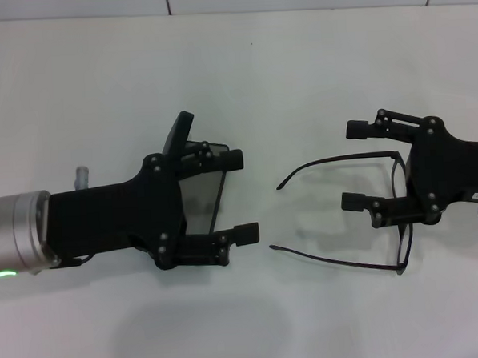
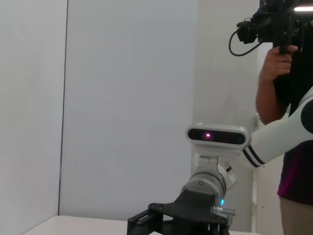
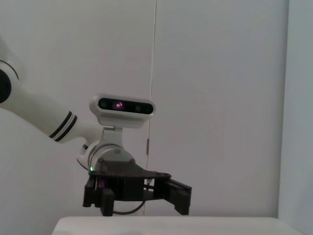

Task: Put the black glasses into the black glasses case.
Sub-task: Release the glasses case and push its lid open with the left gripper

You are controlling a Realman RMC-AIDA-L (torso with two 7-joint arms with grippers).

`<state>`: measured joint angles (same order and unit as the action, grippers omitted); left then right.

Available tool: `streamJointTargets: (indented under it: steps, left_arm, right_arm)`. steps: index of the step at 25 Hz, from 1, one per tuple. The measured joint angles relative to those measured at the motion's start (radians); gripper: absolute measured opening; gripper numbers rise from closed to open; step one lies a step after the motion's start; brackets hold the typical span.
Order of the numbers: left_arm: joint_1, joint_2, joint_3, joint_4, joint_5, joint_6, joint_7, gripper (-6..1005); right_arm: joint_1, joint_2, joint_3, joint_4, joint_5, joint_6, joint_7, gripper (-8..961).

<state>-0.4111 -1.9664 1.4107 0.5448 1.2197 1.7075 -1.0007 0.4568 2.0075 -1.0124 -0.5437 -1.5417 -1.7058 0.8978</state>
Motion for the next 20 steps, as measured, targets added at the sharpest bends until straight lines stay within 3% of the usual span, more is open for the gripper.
streamJointTargets:
  steps: [6, 10, 13, 16, 17, 18, 20]
  left_arm:
    - [0.005, -0.005, -0.006, -0.004, 0.002, -0.002, 0.01, 870]
    - [0.004, -0.023, -0.103, -0.024, 0.004, -0.034, -0.042, 867]
    - [-0.003, -0.024, -0.162, -0.004, 0.028, -0.106, -0.175, 865]
    - [-0.009, 0.0, -0.176, 0.13, 0.15, -0.197, -0.456, 862]
    - [-0.006, 0.005, -0.177, 0.258, 0.273, -0.252, -0.644, 862]
    - [-0.006, 0.005, -0.177, 0.258, 0.273, -0.252, -0.644, 861]
    - [0.005, -0.007, -0.179, 0.399, 0.411, -0.299, -0.804, 859]
  right_arm:
    - [-0.009, 0.001, 0.0, 0.01, 0.0, 0.004, -0.001, 884]
    - [-0.016, 0.003, 0.002, 0.01, 0.0, 0.003, -0.001, 884]
    - [-0.022, 0.003, 0.002, 0.011, 0.0, 0.002, -0.001, 884]
    - [-0.026, 0.003, 0.003, 0.011, 0.0, 0.003, -0.002, 885]
    - [-0.027, 0.003, 0.003, 0.011, 0.0, 0.004, -0.002, 885]
    - [-0.028, 0.003, 0.003, 0.011, 0.0, 0.005, -0.003, 885]
    - [-0.029, 0.003, 0.003, 0.012, 0.0, 0.007, -0.005, 885]
